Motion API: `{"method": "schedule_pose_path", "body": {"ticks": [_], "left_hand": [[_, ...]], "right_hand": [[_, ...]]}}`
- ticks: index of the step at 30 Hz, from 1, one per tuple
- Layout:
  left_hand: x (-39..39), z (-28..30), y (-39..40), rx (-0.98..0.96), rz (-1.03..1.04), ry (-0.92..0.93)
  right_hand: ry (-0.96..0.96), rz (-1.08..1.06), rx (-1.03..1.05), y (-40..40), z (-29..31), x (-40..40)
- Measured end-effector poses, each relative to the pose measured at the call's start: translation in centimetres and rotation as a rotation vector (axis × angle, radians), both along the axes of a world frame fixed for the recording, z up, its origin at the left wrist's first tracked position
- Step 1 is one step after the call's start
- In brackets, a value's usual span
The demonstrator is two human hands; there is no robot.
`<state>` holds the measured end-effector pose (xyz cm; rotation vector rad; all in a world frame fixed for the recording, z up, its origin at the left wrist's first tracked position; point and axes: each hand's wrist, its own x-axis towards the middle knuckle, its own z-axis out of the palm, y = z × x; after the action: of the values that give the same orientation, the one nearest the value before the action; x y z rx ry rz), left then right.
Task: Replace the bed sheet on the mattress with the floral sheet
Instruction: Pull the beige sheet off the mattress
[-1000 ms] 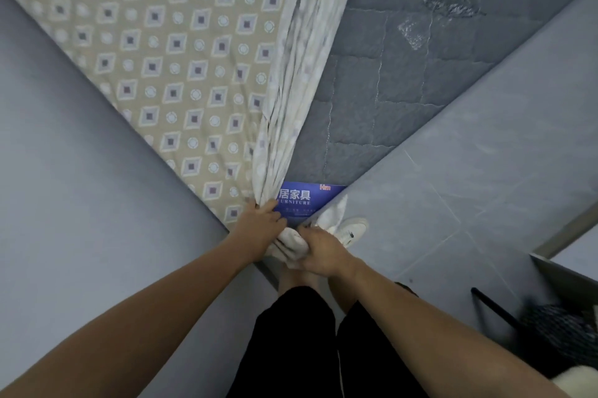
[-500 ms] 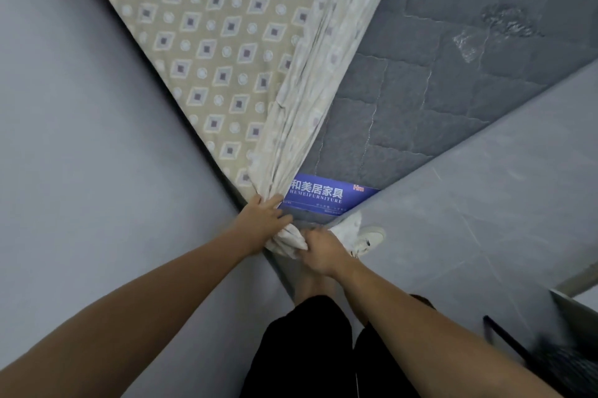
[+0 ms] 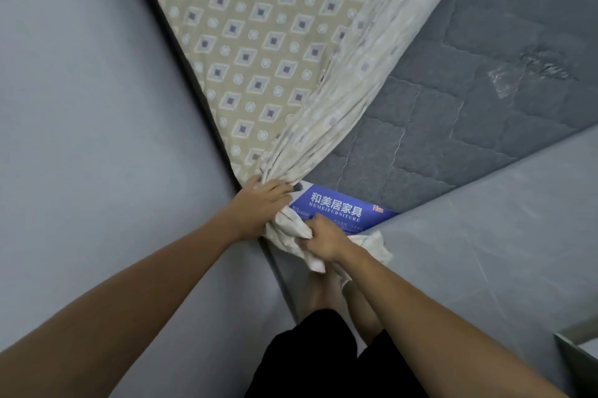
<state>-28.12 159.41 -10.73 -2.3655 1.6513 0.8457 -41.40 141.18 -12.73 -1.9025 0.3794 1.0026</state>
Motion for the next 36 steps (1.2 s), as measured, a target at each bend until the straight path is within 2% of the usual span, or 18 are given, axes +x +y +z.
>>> {"method": "schedule_pose_path", "body": {"ticks": [6,9,12,16,19,21,25,28,30,33,36], "left_hand": [[-4.7,-0.1,0.3,-0.184,0.297,-0.047],[-7.1,-0.1,0.0,-0.270,0.608,-0.050],[-9.3,-0.1,-0.5,-0.254,0.982,-0.032],[-11.0,-1.6,-1.4,-0.217,1.463,0.197],[-11.3,-3.2,-2.8,-0.193,1.837,0.471],[-11.2,-4.4,-3.2,-0.073,1.886,0.534],[-10.8,-6.2,-2.4,0.077,1.807,0.380],[-10.6,-6.4,-1.2,0.086,1.827,0.366],[-10.3,-5.8,-0.8,0.026,1.829,0.390],[-9.6,-3.5,-1.9,-0.162,1.848,0.414],[-8.4,-0.6,-2.6,-0.325,1.907,0.364]], "right_hand": [[0.035,-0.116,-0.041,-0.5,-2.3,-0.3],[0.032,-0.226,-0.003,-1.1,-2.8,-0.3],[0.064,-0.301,0.081,-1.4,-2.7,-0.3],[0.146,-0.332,0.218,-2.2,-2.6,-1.1],[0.258,-0.385,0.476,-3.0,-1.8,-1.3],[0.277,-0.449,0.549,-3.2,-2.0,-1.6],[0.141,-0.341,0.213,-3.1,-3.7,-2.5],[0.076,-0.251,0.060,-2.8,-4.4,-2.8],[0.057,-0.215,0.026,-2.9,-4.0,-2.4],[0.023,-0.216,0.008,-2.8,-2.7,-1.5],[-0.119,-0.274,0.018,-1.8,-0.4,0.1]]}}
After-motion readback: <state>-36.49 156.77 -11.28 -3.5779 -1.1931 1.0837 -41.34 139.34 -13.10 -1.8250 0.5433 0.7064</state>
